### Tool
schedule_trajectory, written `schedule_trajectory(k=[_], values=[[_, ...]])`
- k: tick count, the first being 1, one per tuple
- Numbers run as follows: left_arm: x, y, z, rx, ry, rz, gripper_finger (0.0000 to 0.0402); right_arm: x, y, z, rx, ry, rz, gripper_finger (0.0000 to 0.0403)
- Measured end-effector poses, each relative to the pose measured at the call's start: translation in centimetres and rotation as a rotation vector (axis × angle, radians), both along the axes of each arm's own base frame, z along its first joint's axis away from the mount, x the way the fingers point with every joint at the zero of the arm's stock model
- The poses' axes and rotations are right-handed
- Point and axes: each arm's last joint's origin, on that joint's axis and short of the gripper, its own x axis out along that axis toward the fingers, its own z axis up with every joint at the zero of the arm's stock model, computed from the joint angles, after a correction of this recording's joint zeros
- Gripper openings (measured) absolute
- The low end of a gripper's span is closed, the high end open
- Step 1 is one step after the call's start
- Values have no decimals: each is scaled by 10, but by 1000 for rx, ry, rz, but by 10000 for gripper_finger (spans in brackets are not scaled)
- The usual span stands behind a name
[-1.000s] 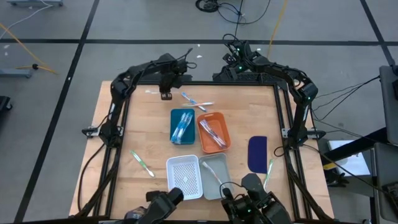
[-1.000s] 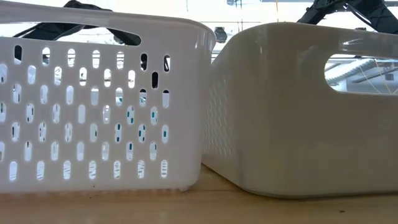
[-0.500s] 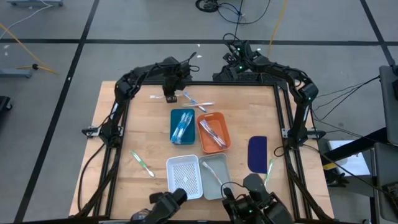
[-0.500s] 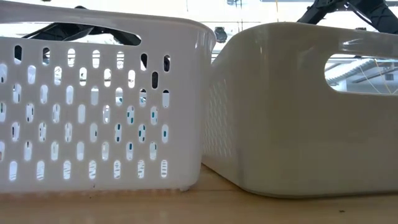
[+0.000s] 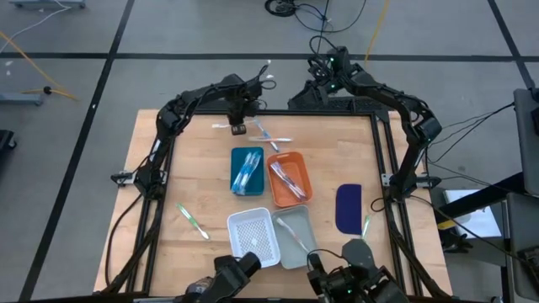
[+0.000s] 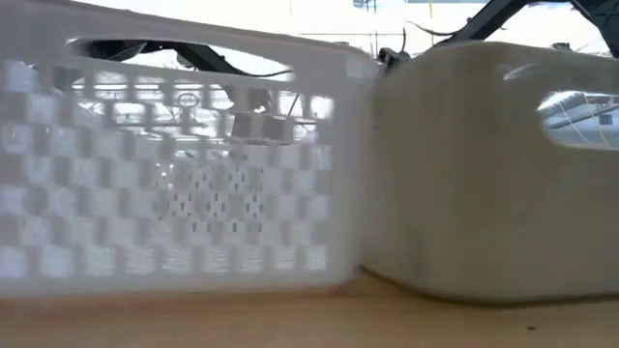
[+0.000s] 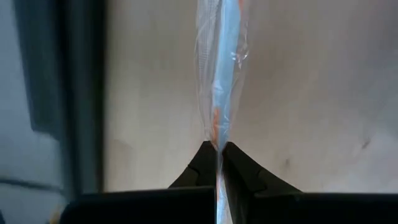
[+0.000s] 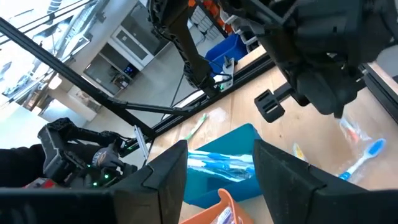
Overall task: Pick & Place Toothbrushes
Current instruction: Put the orange toothbrush into the gray bin
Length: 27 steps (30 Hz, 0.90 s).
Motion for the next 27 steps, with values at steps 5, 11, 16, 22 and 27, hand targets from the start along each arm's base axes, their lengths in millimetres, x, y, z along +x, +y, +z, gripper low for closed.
schedule_trajectory(k=[5,11,16,22,27], values=[[9,-1,6,18,-57,-51,0,-2,0,2,0,0,-6,173],[-8,-1,8,-46,60,4,0,-3,-1,2,22,10,-14,173],[-21,5,9,-73,104,52,0,-4,-1,1,37,20,-15,173],[-26,2,12,-139,110,95,0,-7,4,-9,69,84,-17,173],[-28,-2,14,-184,128,102,0,-13,9,-22,-24,211,-76,173]])
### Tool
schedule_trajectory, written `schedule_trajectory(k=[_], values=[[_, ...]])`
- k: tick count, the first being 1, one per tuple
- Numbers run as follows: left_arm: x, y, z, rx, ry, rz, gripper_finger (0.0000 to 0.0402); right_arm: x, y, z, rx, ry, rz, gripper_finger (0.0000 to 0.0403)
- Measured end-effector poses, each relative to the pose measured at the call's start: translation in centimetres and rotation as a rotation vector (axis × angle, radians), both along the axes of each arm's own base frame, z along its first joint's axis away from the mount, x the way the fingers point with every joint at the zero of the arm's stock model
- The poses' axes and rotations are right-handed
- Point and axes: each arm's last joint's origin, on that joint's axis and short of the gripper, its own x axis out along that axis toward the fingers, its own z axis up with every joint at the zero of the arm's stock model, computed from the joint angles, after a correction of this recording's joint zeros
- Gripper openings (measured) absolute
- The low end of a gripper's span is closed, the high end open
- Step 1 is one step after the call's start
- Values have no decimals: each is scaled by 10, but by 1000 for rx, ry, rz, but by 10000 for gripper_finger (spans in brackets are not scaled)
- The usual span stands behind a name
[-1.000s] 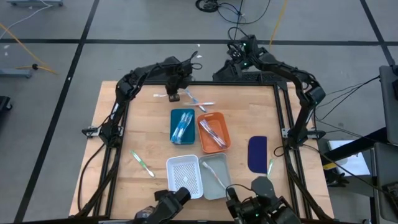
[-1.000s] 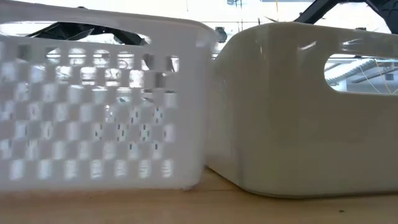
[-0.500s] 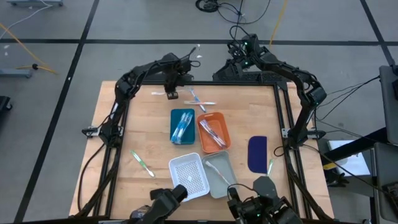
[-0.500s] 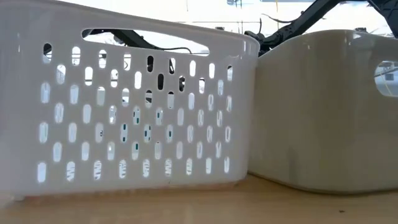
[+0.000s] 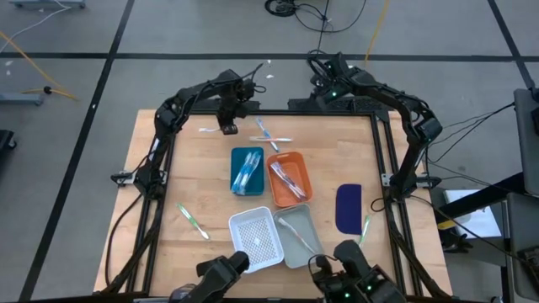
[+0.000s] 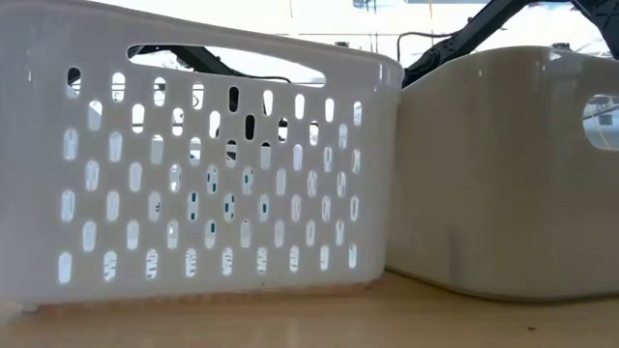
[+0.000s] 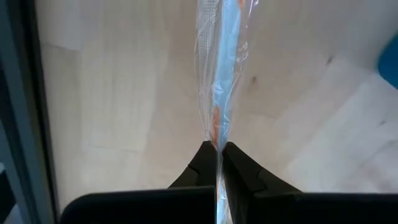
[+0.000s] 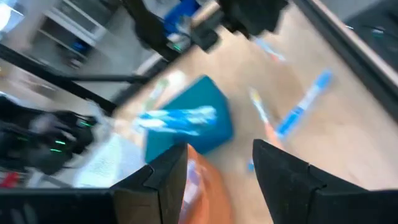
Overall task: Pick & Place Toothbrushes
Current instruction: Put the orange toothbrush into the gray bin
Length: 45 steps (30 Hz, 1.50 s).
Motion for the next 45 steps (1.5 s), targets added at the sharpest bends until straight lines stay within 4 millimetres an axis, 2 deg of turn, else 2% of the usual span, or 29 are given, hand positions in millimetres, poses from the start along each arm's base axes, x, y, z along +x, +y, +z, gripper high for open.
schedule_trajectory(k=[5,12,21,25,31,39,45], values=[[6,-6,0,-3,-9,-58,0,2,2,-13,-54,107,-24,173],[13,-13,0,-1,-8,-117,0,9,8,-13,-71,103,5,173],[26,-24,0,67,41,-242,0,7,10,-14,-74,114,23,173],[29,-24,8,73,17,-219,0,6,11,-16,-67,126,32,173],[43,-34,15,66,-38,-285,0,5,12,-16,-63,133,35,173],[52,-39,-7,25,2,-311,0,4,13,-14,-69,128,42,173],[55,-37,-8,34,-39,-326,0,3,14,-15,-75,129,50,173]])
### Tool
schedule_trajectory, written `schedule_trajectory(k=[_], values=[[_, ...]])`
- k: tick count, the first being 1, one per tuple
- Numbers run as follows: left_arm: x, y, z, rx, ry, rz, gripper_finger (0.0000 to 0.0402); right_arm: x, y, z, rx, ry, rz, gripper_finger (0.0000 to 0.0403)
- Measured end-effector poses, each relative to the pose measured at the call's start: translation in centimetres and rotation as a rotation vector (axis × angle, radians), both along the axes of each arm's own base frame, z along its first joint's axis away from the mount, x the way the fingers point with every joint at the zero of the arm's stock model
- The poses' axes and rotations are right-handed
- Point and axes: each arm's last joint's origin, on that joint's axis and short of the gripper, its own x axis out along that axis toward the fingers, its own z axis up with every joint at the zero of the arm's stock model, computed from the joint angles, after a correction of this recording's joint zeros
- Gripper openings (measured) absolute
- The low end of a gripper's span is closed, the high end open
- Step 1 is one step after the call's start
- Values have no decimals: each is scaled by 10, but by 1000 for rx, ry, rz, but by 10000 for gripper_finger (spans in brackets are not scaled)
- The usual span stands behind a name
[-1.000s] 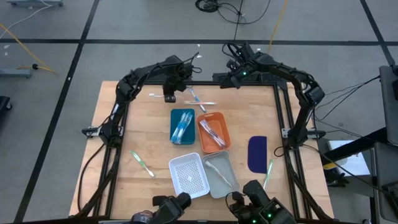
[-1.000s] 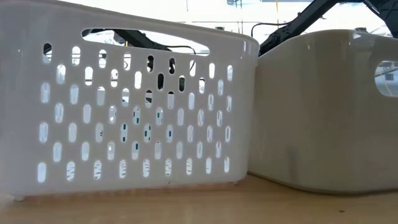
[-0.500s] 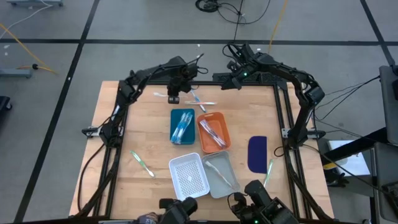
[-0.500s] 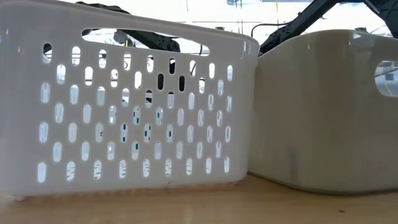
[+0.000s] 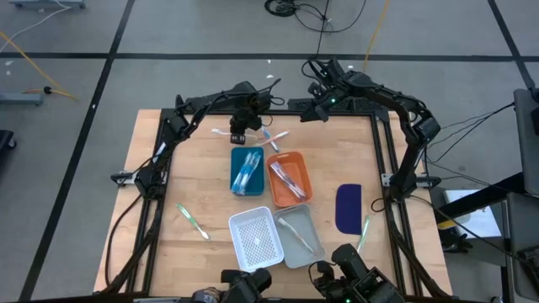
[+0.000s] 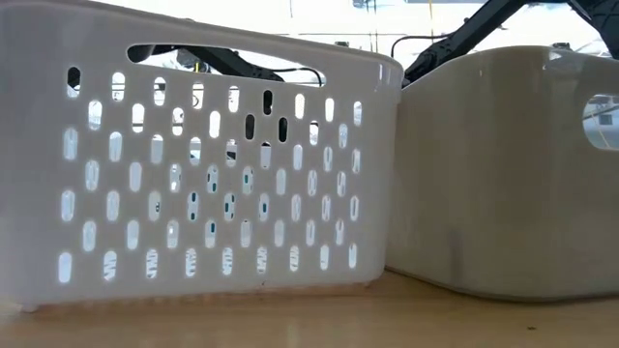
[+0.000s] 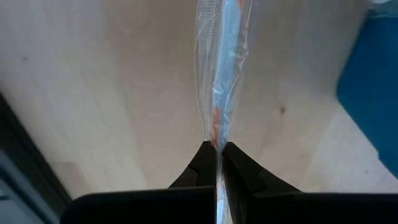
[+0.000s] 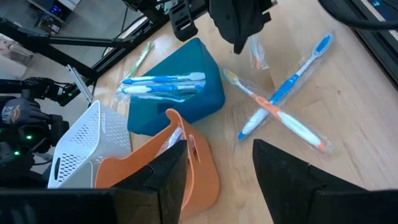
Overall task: Pick & Place Toothbrushes
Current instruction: Put the orange toothbrush into the gray bin
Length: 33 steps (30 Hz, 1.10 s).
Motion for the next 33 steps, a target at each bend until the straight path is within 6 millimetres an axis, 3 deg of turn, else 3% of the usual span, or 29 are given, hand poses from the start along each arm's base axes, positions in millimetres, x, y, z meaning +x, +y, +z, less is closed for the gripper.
schedule_trajectory(k=[6,14,20,26,33], values=[[1,1,0,-1,-16,-27,0,0,0,0,-6,-2,4,173],[-5,17,-1,117,14,-111,0,0,0,0,-10,-1,4,173],[-12,23,3,168,41,-23,0,0,-2,-6,-249,179,-48,173],[-33,30,36,149,-34,225,0,2,0,-7,-313,208,-24,173],[-39,34,93,123,-449,385,0,12,9,-7,-308,203,4,153]])
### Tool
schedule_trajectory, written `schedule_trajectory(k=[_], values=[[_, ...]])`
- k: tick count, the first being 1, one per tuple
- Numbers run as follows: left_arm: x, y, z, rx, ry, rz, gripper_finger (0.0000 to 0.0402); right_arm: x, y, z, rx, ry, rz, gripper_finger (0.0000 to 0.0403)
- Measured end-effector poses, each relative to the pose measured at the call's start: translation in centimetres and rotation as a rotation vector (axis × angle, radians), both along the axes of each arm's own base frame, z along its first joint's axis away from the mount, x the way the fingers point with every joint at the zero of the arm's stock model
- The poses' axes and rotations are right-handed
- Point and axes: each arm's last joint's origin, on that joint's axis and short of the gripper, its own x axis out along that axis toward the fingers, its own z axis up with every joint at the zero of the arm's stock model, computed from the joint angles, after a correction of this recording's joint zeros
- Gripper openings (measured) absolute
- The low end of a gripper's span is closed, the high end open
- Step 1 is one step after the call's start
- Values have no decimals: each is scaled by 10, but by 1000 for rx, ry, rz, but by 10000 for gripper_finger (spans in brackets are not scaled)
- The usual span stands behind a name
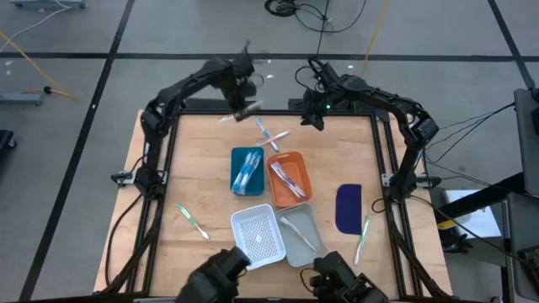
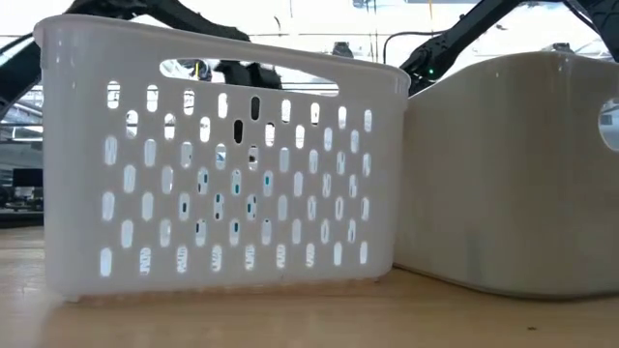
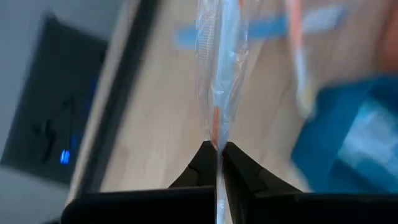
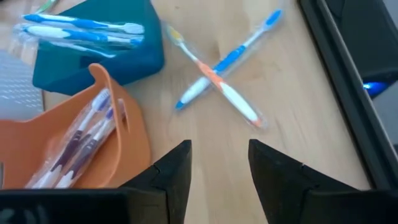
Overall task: Pick & Place Toothbrushes
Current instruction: Put the orange toothbrush into the gray bin
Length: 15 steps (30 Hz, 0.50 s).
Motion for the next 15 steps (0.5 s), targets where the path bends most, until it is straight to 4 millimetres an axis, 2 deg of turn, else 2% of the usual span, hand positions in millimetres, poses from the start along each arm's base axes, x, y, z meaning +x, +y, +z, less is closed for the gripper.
schedule_trajectory(k=[5,8,15], values=[[-12,1,45,79,-227,71,0,5,1,-3,-9,-2,13,133],[-21,-7,65,92,-340,80,0,5,-2,-3,-28,-12,19,122],[-49,-39,72,128,-487,163,0,17,-3,-35,38,51,36,99]])
